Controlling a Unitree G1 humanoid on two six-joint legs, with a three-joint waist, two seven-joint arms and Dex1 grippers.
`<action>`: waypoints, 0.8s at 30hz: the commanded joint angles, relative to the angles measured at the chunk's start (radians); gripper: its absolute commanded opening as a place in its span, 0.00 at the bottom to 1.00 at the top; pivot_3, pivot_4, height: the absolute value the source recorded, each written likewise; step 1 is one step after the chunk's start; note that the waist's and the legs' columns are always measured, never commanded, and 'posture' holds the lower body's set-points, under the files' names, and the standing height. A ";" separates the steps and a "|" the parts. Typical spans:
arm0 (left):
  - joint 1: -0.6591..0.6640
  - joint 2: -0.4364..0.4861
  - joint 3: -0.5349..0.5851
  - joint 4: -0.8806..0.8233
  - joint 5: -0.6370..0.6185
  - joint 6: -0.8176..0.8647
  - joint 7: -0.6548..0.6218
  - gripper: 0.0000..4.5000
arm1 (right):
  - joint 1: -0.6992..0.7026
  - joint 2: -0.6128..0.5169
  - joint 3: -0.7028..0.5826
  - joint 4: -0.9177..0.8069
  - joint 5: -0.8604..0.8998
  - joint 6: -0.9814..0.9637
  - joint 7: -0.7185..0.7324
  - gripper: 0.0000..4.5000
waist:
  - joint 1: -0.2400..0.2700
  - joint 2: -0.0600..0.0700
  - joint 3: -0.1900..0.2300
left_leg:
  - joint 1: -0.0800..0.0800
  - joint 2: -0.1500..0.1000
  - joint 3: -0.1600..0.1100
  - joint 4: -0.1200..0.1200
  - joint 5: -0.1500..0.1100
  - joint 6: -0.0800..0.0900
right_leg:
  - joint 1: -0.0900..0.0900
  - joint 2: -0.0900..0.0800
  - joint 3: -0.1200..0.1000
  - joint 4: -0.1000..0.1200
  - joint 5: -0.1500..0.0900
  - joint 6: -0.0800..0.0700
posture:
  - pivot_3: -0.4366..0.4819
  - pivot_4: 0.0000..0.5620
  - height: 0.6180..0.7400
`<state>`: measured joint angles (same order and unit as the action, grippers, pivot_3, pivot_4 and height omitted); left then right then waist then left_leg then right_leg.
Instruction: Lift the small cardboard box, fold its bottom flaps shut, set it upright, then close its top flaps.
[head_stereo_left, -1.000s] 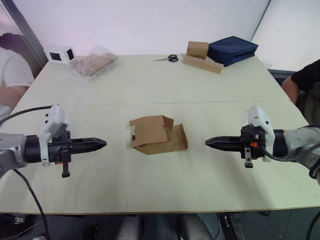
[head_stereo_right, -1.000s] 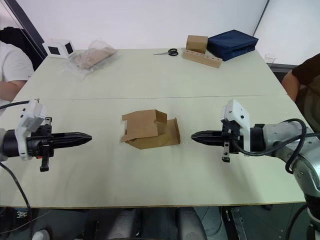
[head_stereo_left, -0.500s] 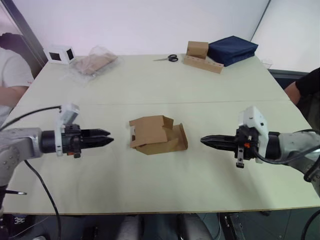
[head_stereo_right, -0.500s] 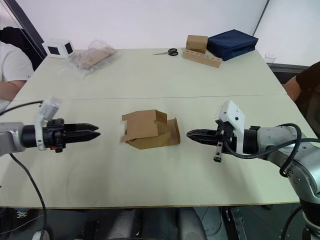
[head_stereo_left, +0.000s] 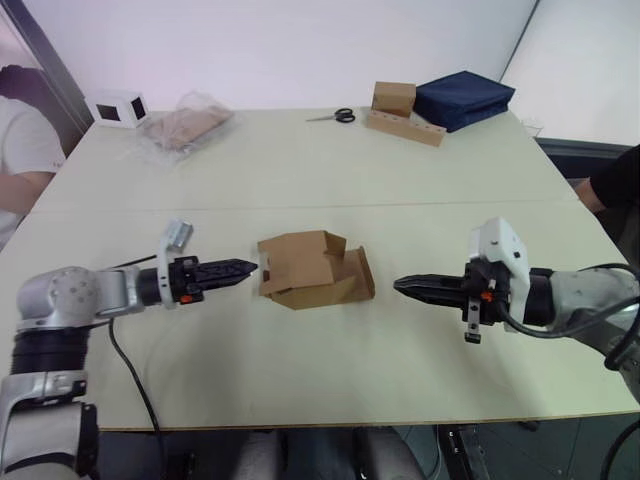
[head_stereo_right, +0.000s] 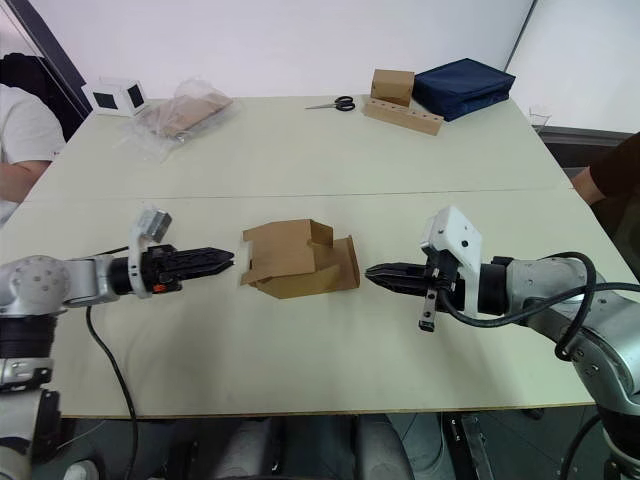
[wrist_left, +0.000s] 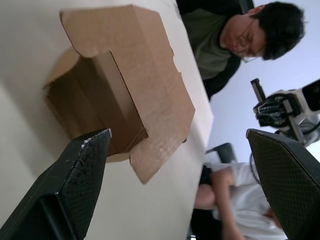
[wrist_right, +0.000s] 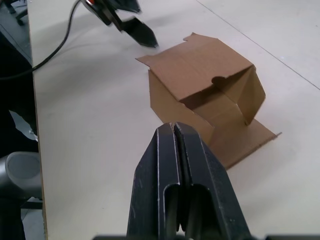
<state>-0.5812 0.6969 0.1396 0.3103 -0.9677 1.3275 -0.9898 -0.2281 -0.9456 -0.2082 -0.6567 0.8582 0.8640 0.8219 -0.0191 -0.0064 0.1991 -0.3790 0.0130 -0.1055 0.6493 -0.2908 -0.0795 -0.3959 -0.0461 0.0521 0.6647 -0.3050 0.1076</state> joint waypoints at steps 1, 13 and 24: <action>-0.063 -0.037 -0.006 0.085 0.034 -0.008 -0.018 0.99 | 0.024 -0.012 -0.057 -0.050 0.034 0.010 -0.026 0.00 | 0.001 0.000 0.000 | 0.000 0.000 0.000 0.000 0.000 0.000 | 0.000 0.000 0.000 0.000 0.000 0.000 | 0.48 0.27 1.00; -0.196 -0.201 -0.091 0.323 0.201 -0.153 -0.105 0.99 | 0.073 -0.033 -0.118 -0.112 0.104 0.045 -0.099 0.00 | 0.000 0.000 0.000 | -0.001 0.000 0.000 0.000 0.001 -0.001 | 0.000 0.000 0.000 0.000 0.000 0.000 | 0.48 0.27 1.00; -0.281 -0.312 -0.081 0.483 0.291 -0.247 -0.162 0.99 | 0.093 -0.055 -0.151 -0.147 0.173 0.071 -0.163 0.00 | 0.002 0.000 0.000 | -0.003 -0.001 -0.002 0.002 0.001 -0.001 | -0.001 0.000 -0.001 0.000 0.000 0.000 | 0.48 0.27 1.00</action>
<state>-0.8409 0.3926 0.0519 0.7869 -0.6863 1.0886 -1.1363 -0.1283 -0.9893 -0.3254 -0.7662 1.0071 0.9423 0.6685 -0.0173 -0.0068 0.1988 -0.3815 0.0121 -0.1073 0.6513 -0.2901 -0.0805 -0.3963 -0.0463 0.0509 0.6652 -0.3048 0.1079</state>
